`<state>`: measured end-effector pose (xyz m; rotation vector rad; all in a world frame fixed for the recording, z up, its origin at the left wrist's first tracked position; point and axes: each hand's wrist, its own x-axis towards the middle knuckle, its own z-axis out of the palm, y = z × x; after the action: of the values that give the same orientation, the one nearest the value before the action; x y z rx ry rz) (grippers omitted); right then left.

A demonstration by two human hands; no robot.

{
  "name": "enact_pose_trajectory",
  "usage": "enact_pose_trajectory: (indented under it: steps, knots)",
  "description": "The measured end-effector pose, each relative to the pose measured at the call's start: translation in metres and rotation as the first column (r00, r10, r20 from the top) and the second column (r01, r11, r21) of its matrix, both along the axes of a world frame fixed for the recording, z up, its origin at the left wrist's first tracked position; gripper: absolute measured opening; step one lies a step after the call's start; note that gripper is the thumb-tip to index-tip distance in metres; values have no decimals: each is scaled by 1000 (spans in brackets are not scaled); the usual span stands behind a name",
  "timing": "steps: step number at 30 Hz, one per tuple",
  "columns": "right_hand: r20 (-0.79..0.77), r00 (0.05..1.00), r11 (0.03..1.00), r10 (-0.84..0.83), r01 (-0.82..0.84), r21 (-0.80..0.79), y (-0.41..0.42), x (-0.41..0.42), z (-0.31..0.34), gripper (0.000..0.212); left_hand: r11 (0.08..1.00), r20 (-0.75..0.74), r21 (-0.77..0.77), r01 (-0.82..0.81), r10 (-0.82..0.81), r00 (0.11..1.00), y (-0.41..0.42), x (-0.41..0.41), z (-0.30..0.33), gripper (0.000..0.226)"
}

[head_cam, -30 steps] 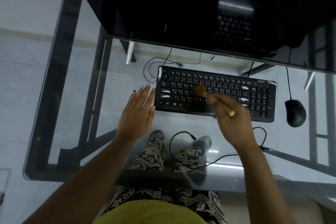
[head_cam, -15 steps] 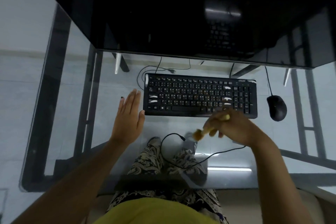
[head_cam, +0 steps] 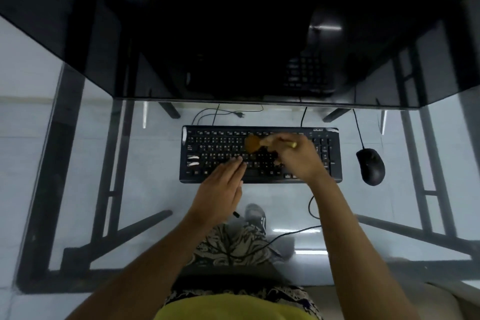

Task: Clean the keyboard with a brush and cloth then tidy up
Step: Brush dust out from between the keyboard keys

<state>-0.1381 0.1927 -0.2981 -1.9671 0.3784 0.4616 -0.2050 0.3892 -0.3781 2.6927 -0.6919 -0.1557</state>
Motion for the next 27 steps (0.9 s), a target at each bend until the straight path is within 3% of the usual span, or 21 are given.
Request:
enact_pose_trajectory:
  steps: [2, 4, 7, 9, 11, 12, 15, 16, 19, 21, 23, 24, 25, 27]
  knots:
    - [159, 975, 978, -153, 172, -114, -14, 13, -5, 21, 1000, -2, 12, -19, 20, 1000, -4, 1, 1, 46]
    - [249, 956, 980, -154, 180, -84, -23, 19, -2, 20, 998, -14, 17, -53, 53, 998, -9, 3, 1, 46]
    - [-6, 988, 971, 157, -154, 185, -22, 14, -1, 20, 994, -27, 36, -98, 99, 995, -19, 5, 2, 46]
    - [16, 993, 987, 116, -117, 111, -28, 9, -11, 22, 989, -23, 46, -141, 142, 990, -25, 5, 3, 46]
    - [205, 978, 993, -38, 60, -102, -37, 6, -16, 21, 981, -25, 53, -184, 185, 982, -32, 4, 4, 46]
    - [248, 967, 990, -53, 82, -111, -42, 4, -18, 21, 979, -28, 60, -195, 197, 980, -36, 3, 4, 46]
    - [59, 996, 988, 67, -74, 137, -45, 4, -16, 20, 977, -40, 90, -193, 197, 980, -43, 1, 3, 46]
    - [61, 994, 991, 85, -91, 101, -46, 5, -16, 20, 976, -48, 98, -193, 199, 979, -45, 0, 3, 46]
    - [253, 963, 978, 97, -45, -205, -52, 9, -15, 24, 970, -79, 123, -209, 220, 972, -49, -4, 3, 48]
    - [159, 938, 936, 308, -269, -230, -59, 6, -5, 22, 967, -92, 133, -216, 229, 969, -50, -7, 3, 50]
    - [-115, 839, 836, 532, -542, -90, -67, 1, 6, 19, 965, -99, 140, -221, 236, 967, -50, -8, 5, 52]
    - [-170, 788, 796, 591, -604, -31, -71, -4, 12, 19, 963, -101, 143, -228, 244, 965, -50, -9, 5, 53]
    - [-144, 782, 788, 607, -615, -22, -75, -8, 13, 19, 961, -101, 144, -236, 251, 963, -51, -9, 6, 53]
    - [87, 835, 835, 544, -528, -152, -77, -20, 12, 20, 958, -98, 140, -249, 264, 960, -53, -10, 6, 53]
